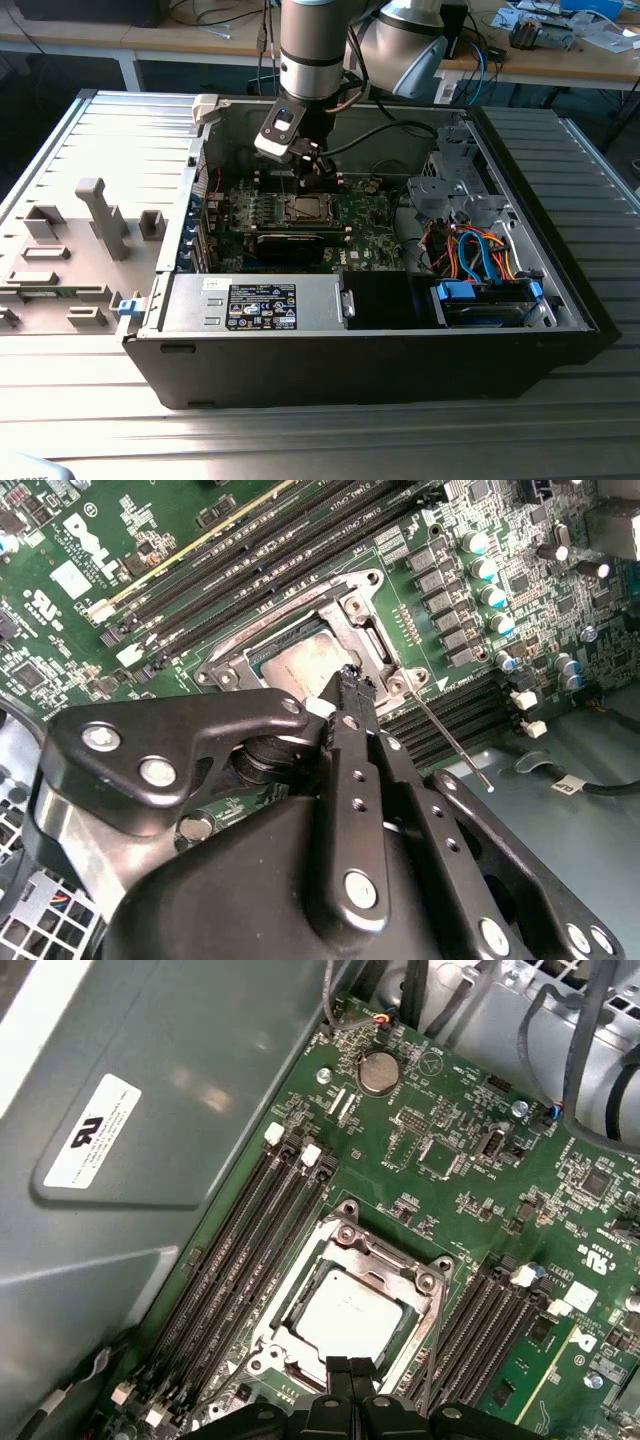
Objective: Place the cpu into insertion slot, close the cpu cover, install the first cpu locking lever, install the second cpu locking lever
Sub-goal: 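Install the first cpu locking lever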
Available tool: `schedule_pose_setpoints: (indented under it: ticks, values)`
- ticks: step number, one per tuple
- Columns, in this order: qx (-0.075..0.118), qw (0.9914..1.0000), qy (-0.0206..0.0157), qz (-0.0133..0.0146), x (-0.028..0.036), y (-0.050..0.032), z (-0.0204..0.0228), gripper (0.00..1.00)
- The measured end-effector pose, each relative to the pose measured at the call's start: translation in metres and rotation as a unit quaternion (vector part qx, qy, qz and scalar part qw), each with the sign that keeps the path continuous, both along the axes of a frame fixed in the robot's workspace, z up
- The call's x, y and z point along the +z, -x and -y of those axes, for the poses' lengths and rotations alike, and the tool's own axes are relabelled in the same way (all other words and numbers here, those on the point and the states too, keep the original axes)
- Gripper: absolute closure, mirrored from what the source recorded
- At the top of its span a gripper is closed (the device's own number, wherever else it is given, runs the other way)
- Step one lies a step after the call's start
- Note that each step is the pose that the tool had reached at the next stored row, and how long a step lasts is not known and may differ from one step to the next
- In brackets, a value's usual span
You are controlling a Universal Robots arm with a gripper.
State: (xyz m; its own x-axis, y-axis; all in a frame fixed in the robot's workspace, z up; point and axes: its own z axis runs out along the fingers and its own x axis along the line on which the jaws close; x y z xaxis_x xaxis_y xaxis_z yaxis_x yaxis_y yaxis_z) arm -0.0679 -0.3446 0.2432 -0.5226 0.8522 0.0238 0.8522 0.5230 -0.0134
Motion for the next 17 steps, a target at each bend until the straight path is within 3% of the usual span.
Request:
schedule_pose_setpoints:
  ticks: [6,17]
  values:
    - [0.019,0.99983,0.0001,0.0,0.0,0.0,0.0,0.89]
    - [0.06,0.99817,0.0,0.0,0.0,0.0,0.0,0.89]
